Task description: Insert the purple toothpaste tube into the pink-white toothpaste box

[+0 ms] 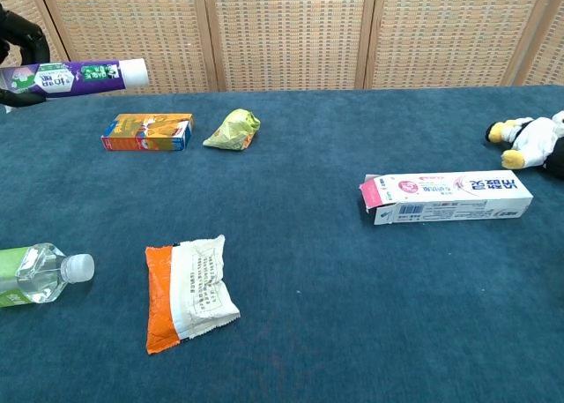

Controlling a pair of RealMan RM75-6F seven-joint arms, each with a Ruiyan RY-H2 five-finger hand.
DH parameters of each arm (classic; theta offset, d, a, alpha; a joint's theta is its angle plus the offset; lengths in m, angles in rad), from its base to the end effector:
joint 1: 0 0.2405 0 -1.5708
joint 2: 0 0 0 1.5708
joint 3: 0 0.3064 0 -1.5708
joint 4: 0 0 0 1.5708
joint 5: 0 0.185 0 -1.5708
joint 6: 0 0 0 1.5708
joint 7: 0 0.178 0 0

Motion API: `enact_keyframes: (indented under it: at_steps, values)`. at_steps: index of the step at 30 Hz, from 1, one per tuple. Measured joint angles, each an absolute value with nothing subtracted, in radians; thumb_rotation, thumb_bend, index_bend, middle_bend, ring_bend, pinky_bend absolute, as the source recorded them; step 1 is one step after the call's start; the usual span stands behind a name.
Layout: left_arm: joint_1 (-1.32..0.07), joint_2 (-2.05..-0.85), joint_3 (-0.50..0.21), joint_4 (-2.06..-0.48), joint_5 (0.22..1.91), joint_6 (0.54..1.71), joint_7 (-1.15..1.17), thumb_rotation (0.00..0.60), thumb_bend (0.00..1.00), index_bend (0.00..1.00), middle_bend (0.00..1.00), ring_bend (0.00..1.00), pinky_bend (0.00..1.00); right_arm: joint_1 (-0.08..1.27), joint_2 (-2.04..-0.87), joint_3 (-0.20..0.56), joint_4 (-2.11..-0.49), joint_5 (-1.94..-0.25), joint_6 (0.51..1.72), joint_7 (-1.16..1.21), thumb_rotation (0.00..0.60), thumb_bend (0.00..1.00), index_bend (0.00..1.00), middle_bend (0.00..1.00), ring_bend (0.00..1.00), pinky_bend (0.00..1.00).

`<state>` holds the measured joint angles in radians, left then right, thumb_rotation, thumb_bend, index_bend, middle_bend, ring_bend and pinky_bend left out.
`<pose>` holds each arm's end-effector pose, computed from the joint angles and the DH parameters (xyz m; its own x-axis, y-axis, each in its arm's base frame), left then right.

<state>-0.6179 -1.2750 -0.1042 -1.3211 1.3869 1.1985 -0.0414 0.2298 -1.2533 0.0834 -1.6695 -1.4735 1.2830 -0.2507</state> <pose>-0.2533 0.4088 0.1495 0.4720 -0.0271 0.8812 0.8301 -0.3229 -0.4546 -0.3014 -0.2645 0.1241 0.4618 -0.1158 0.8794 -0.8815 -0.1696 0.4406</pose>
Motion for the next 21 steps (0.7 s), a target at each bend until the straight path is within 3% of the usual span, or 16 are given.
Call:
enact_keyframes:
  at_steps: [10,21]
  values:
    - [-0.607,-1.231,-0.099,-1.363,1.474,1.24,-0.073,0.6,0.3,0.88,0.71,0.62,0.62,0.402,-1.279,0.18,-1.715,-1.289,1.079,-0.392,0.6,0.0,0.01,0.0,0.0,0.0]
    - [-0.599,-1.236,-0.1,-1.347,1.487,1.238,-0.074,0.6,0.3,0.88,0.71,0.62,0.62,0.528,-1.363,0.227,-1.667,-1.098,0.977,-0.511,0.6,0.0,0.07,0.0,0.0,0.0]
